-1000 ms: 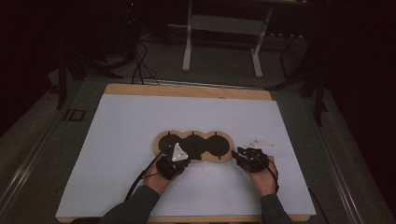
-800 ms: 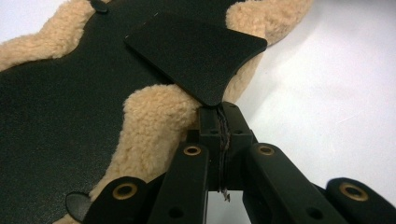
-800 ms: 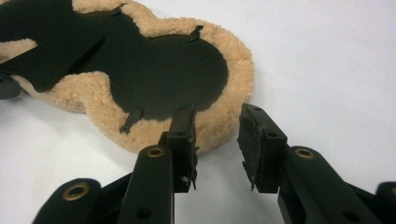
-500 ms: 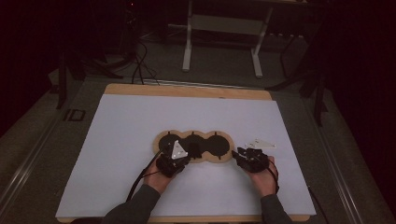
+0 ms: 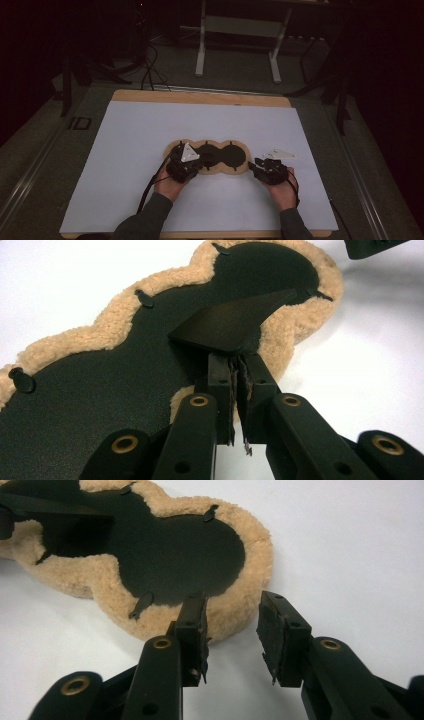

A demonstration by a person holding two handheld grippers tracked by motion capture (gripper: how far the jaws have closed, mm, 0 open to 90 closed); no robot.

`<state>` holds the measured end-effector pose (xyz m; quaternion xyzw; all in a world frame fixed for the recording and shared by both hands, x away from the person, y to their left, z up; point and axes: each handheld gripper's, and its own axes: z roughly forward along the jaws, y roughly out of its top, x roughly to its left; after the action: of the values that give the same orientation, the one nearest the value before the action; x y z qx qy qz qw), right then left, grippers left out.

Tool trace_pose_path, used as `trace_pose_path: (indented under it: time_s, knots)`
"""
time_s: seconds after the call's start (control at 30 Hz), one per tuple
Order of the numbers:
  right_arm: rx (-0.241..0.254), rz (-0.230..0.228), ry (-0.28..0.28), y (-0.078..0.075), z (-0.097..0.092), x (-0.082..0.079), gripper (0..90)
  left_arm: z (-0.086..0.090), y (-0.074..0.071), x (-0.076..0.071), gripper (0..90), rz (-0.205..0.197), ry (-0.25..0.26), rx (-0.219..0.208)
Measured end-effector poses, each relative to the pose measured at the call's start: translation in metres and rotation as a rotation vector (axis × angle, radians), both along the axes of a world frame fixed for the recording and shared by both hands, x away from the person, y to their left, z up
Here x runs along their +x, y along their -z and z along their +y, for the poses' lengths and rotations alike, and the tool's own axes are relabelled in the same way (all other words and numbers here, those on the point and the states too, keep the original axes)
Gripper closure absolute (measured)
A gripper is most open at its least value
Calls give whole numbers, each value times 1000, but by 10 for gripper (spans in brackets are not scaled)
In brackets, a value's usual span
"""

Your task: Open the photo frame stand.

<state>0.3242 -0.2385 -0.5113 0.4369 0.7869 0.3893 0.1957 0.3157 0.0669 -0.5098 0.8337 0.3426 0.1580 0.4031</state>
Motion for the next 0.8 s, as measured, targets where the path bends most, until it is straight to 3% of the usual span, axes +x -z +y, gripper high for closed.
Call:
trace_pose_path:
  time_s: [0.33,0.67,0.8]
  knots:
    - [9,28,-36,1,2,1,639,-5,-4,-10,724,-3,100,25]
    - [4,24,-18,1,1,1,587,-10,-24,-16,643,-90,132,21]
    - [-1,21,-15,1,2,1,574,-14,-29,-15,629,-123,134,47]
